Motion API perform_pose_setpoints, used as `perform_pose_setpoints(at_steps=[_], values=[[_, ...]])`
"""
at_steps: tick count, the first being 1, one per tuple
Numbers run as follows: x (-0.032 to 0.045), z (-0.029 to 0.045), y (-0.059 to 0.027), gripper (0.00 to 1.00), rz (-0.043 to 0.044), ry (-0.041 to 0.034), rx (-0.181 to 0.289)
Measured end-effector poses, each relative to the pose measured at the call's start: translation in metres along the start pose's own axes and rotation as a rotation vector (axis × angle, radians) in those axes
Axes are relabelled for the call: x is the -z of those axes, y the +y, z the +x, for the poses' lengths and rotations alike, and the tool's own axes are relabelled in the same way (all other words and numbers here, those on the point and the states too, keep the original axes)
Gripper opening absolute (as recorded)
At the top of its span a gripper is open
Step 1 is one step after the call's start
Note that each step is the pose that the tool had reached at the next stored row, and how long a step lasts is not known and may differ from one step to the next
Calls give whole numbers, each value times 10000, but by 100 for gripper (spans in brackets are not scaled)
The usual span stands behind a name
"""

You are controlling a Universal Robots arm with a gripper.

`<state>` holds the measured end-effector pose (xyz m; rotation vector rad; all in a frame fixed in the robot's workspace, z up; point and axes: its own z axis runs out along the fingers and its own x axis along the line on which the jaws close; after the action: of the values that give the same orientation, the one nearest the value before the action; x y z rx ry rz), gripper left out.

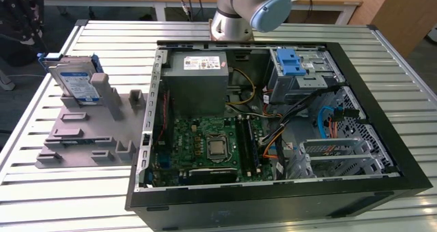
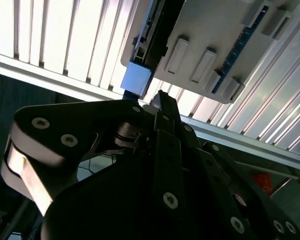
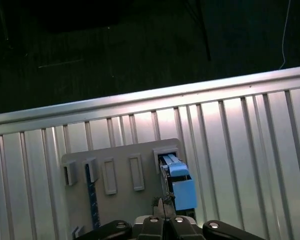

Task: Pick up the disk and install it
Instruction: 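Pick up the disk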

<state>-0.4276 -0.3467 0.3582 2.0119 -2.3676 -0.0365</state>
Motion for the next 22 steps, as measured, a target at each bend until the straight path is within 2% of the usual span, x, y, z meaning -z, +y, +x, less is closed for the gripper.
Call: perform_pose_setpoints(at_steps=[2,8,9,10,12,13,15,16,18,20,21,22], values=[[-4,-3,0,11,-3,-33,147],[-13,-14,2,11,-1,-30,262],[-13,-14,2,16,-1,-30,262],[-13,-14,2,16,-1,-30,261],[-14,-14,2,29,1,-29,261],[-19,-14,1,29,8,-31,261],[-34,-23,2,41,14,-31,260],[-45,-37,1,41,16,-33,257],[-70,-58,0,53,17,-34,230],[-102,-77,2,53,23,-35,221],[-114,-86,3,59,35,-37,220],[-120,-91,3,59,71,-42,220]])
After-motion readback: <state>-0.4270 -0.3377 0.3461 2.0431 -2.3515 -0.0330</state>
